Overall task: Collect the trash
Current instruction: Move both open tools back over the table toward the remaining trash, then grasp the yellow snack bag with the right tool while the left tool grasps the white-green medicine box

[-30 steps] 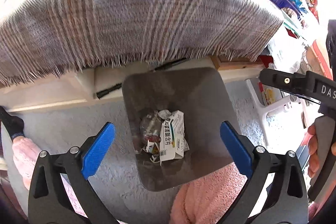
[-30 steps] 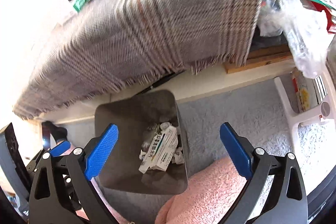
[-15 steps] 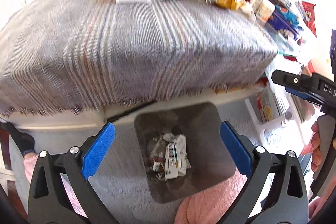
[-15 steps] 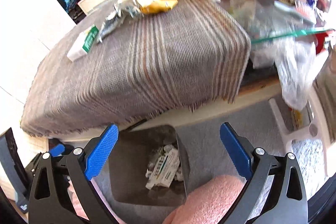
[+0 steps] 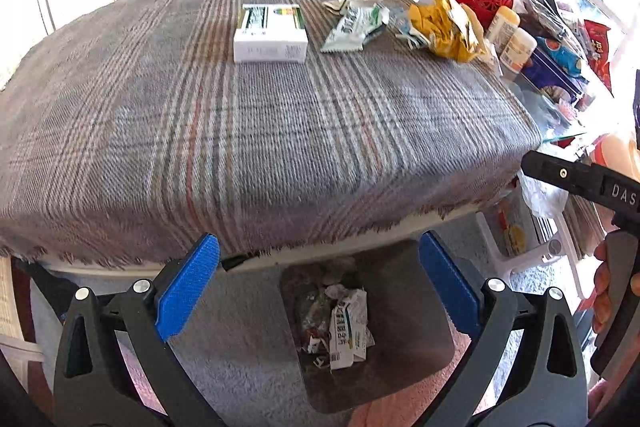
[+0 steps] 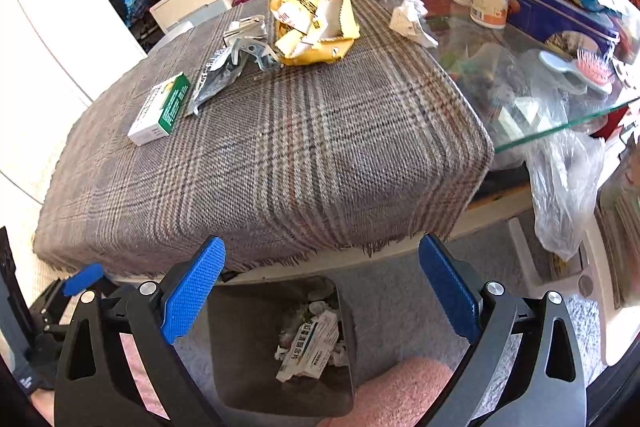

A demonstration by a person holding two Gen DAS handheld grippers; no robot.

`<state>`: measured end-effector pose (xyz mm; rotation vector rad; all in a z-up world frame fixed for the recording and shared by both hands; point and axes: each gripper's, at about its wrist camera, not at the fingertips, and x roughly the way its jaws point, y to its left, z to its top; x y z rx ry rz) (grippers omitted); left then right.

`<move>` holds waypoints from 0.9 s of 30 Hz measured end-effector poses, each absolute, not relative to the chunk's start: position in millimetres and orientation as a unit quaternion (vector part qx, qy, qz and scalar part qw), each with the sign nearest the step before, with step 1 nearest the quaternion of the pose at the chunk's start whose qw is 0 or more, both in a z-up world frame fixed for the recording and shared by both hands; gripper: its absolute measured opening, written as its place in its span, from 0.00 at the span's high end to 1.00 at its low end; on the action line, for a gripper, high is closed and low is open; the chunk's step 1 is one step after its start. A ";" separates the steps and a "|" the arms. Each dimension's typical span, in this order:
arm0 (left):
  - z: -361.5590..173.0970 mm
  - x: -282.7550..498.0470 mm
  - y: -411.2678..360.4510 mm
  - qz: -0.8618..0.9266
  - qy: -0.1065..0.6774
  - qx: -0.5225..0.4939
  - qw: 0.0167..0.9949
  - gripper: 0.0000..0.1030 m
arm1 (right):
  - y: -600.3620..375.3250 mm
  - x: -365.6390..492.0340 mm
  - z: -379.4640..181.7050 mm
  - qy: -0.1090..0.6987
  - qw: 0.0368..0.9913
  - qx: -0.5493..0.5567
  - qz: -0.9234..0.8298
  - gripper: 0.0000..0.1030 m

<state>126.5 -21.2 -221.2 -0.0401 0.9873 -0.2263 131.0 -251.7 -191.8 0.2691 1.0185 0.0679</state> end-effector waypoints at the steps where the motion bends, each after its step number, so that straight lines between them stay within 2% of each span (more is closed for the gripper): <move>1: -220.7 129.0 -21.4 -0.110 0.473 -0.019 0.874 0.08 | -251.5 133.3 -190.3 0.485 0.865 0.125 0.030 0.05; 19: -222.4 200.2 -6.2 -0.078 0.471 -0.011 0.879 0.08 | -250.6 201.3 -179.7 0.471 0.876 0.103 0.005 0.05; 23: -222.5 225.0 -8.4 -0.077 0.481 -0.015 0.873 0.08 | -249.4 221.8 -175.8 0.472 0.876 0.102 0.004 0.10; 27: -213.4 251.3 -8.5 -0.058 0.477 -0.013 0.877 0.08 | -253.3 242.2 -163.9 0.458 0.883 0.106 -0.001 0.11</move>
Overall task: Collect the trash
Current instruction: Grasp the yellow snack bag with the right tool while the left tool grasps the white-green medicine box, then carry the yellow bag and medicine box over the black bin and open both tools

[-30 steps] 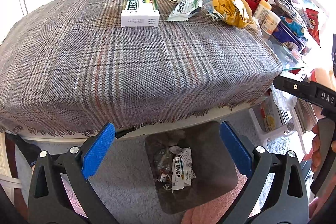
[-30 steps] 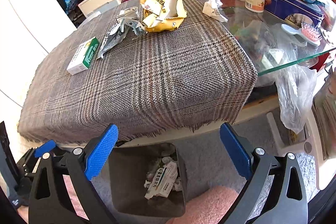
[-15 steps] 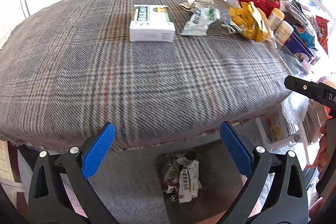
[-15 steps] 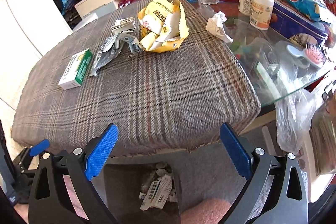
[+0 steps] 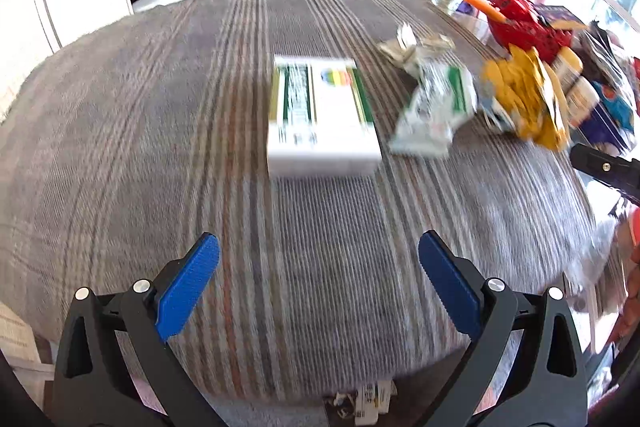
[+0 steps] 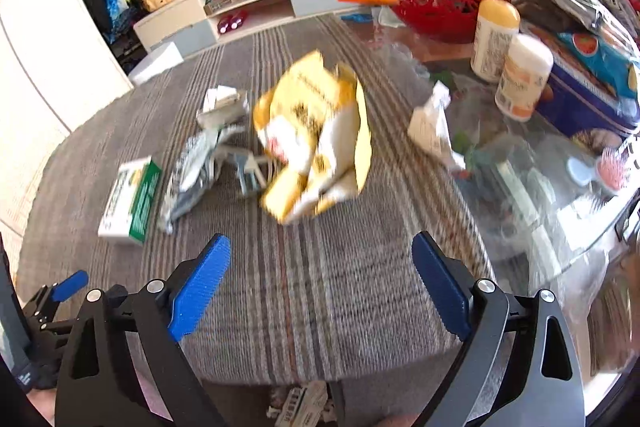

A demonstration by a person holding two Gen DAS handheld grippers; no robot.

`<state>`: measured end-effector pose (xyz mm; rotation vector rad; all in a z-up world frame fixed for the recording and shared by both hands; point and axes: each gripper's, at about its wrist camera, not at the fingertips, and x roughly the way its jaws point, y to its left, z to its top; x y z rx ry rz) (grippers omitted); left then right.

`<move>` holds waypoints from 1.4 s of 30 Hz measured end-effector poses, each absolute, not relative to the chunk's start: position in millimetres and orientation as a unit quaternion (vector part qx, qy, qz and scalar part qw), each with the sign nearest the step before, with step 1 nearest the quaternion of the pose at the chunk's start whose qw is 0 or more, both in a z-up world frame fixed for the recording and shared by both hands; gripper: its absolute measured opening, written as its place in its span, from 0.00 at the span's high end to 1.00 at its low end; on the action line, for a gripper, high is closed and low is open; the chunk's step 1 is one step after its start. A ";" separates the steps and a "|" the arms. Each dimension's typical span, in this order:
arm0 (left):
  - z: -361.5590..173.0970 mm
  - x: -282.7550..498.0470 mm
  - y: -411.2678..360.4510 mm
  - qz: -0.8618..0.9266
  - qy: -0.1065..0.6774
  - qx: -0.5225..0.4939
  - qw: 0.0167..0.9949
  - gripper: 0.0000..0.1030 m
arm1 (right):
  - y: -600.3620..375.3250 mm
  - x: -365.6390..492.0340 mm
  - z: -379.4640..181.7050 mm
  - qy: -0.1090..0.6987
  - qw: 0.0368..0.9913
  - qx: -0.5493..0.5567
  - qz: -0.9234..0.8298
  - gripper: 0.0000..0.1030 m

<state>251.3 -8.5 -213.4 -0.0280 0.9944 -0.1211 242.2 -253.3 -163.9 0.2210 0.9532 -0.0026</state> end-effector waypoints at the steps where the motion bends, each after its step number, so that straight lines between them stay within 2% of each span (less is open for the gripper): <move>1: -211.8 258.3 -8.5 -0.057 0.479 -0.013 0.876 0.08 | -254.1 247.7 -161.0 0.456 0.884 0.105 -0.004 0.11; 13: -209.6 329.9 -8.0 -0.039 0.479 -0.019 0.877 0.09 | -267.6 307.1 -161.0 0.450 0.883 0.132 -0.003 0.12; 15: -213.6 338.0 -7.2 -0.037 0.483 -0.024 0.875 0.10 | -266.2 311.0 -163.4 0.451 0.883 0.132 -0.002 0.15; 25: -225.4 355.5 -8.7 -0.039 0.494 -0.006 0.869 0.35 | -258.1 334.2 -189.1 0.475 0.872 0.117 0.002 0.24; 26: -225.5 355.5 -9.5 -0.035 0.493 0.000 0.869 0.38 | -257.6 332.5 -188.4 0.471 0.875 0.113 0.003 0.28; 30: -224.7 350.9 -8.4 -0.039 0.495 0.006 0.868 0.39 | -254.7 325.2 -184.3 0.468 0.878 0.102 0.010 0.35; 42: -212.0 271.5 -4.3 -0.057 0.489 0.004 0.870 0.40 | -249.1 264.7 -145.0 0.442 0.891 0.093 0.031 0.36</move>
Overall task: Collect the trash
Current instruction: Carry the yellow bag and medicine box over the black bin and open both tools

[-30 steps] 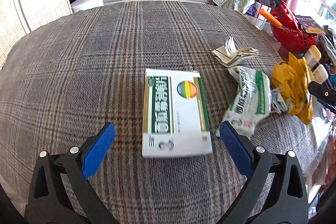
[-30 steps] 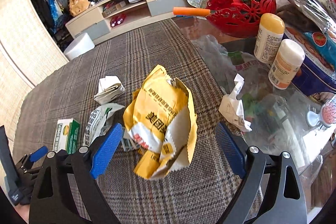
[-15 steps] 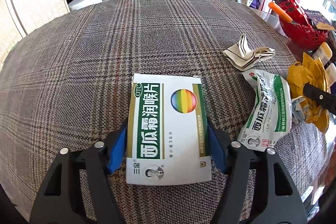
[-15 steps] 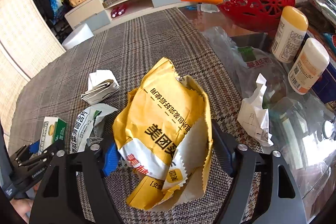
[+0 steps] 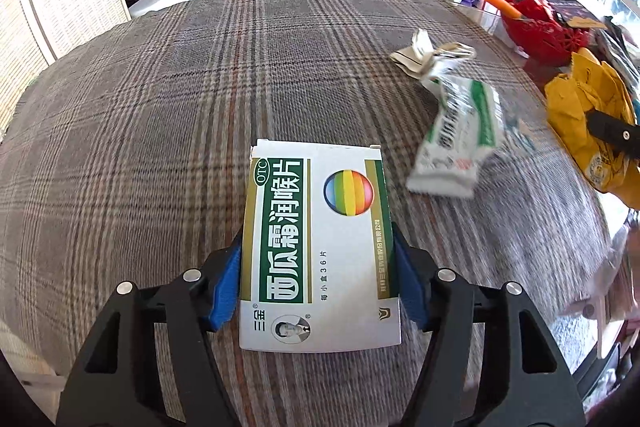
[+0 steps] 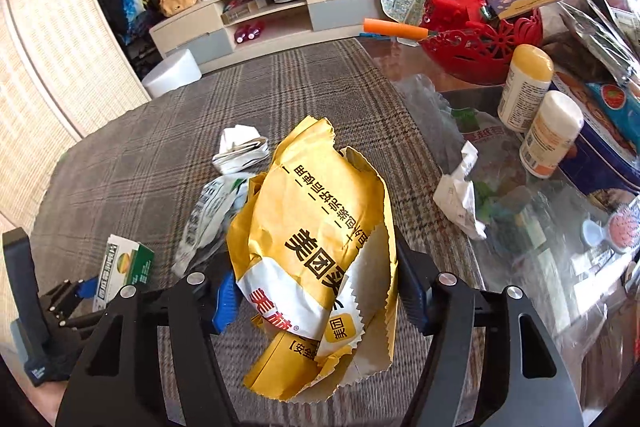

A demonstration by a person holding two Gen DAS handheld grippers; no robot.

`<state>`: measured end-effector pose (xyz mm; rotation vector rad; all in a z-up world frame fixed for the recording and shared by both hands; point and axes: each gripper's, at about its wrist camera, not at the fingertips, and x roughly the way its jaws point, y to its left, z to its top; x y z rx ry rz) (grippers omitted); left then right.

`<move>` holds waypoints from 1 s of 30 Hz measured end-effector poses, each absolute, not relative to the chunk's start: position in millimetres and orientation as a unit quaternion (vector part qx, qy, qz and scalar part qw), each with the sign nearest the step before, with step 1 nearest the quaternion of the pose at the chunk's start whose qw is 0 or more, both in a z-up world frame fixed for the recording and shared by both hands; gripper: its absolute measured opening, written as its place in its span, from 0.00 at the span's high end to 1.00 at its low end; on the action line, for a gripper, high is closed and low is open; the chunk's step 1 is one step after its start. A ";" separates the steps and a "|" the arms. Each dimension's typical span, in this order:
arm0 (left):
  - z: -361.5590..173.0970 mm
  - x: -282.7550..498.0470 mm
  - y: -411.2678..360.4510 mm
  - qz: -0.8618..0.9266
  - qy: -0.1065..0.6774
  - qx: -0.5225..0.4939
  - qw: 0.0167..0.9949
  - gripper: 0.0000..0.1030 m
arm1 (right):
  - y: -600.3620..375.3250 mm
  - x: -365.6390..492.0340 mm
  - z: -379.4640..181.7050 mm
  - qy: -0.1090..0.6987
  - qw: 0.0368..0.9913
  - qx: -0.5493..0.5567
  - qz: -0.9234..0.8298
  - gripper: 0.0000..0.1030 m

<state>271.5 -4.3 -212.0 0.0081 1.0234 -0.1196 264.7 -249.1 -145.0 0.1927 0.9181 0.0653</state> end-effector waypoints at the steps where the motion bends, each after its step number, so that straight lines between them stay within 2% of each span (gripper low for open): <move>1: -210.0 266.3 -5.9 -0.059 0.488 0.003 0.871 0.40 | -248.1 259.1 -143.6 0.443 0.891 0.094 0.035 0.36; 15: -179.2 128.4 -15.1 -0.091 0.464 -0.018 0.881 0.40 | -230.2 139.0 -131.5 0.444 0.890 0.084 0.067 0.36; 30: -229.0 30.6 -26.1 -0.114 0.464 -0.036 0.878 0.40 | -223.1 49.7 -180.3 0.457 0.883 0.076 0.083 0.36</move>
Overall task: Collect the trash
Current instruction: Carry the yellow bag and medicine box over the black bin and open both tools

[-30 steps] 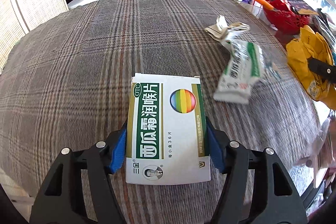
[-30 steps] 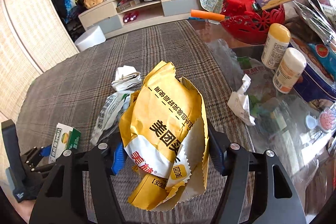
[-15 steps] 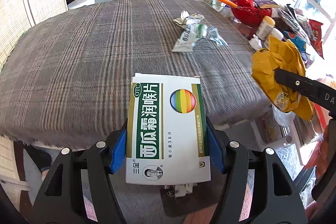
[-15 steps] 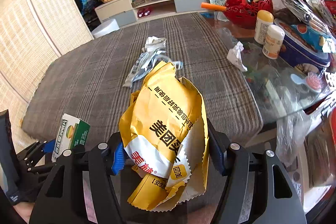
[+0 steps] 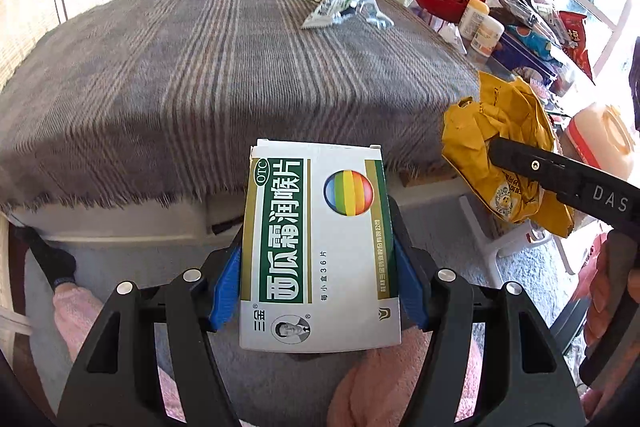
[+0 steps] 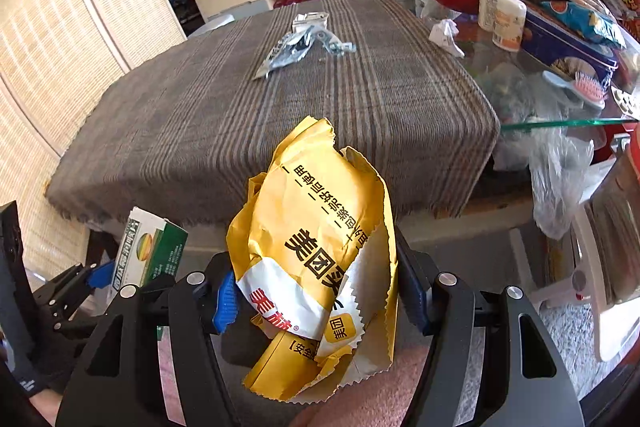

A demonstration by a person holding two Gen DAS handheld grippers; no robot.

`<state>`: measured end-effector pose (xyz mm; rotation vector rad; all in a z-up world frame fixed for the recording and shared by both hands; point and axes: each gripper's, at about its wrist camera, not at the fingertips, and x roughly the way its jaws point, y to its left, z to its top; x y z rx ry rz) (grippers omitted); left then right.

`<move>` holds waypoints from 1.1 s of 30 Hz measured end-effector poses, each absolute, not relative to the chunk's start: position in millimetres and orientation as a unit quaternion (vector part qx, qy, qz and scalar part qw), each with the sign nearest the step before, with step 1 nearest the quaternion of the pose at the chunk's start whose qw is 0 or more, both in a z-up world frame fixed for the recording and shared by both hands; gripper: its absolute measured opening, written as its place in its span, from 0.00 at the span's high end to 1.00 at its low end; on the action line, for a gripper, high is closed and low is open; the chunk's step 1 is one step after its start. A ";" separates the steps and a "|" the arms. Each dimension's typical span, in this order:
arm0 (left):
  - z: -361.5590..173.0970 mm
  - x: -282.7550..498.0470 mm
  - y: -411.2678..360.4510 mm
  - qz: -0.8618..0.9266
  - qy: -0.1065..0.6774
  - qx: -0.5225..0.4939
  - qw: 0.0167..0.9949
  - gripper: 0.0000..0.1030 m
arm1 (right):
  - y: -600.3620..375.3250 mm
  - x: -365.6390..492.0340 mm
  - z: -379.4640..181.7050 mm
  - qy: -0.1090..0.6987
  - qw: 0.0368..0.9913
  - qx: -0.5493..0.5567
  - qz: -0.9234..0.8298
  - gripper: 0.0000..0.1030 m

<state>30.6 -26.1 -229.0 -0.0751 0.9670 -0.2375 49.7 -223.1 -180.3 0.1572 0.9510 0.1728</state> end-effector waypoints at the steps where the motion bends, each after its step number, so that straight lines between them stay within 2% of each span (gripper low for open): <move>1: -233.2 29.7 -26.2 -0.115 0.466 -0.038 0.877 0.40 | -222.3 46.2 -184.3 0.458 0.882 0.076 0.083 0.36; 17: -338.5 29.1 -40.8 -0.113 0.532 -0.055 0.838 0.40 | -206.4 49.0 -285.1 0.534 0.836 0.090 0.085 0.36; 25: -351.1 37.7 -48.9 -0.116 0.537 -0.048 0.834 0.39 | -203.8 63.8 -302.7 0.551 0.823 0.105 0.090 0.35; 30: -354.1 41.8 -47.7 -0.119 0.542 -0.060 0.830 0.38 | -203.7 67.5 -299.9 0.547 0.826 0.110 0.087 0.27; 31: -354.1 42.5 -48.1 -0.116 0.542 -0.056 0.831 0.37 | -202.8 68.5 -300.3 0.548 0.824 0.108 0.088 0.27; 33: -353.1 42.7 -45.2 -0.113 0.542 -0.055 0.831 0.28 | -202.7 68.4 -299.2 0.547 0.826 0.108 0.086 0.25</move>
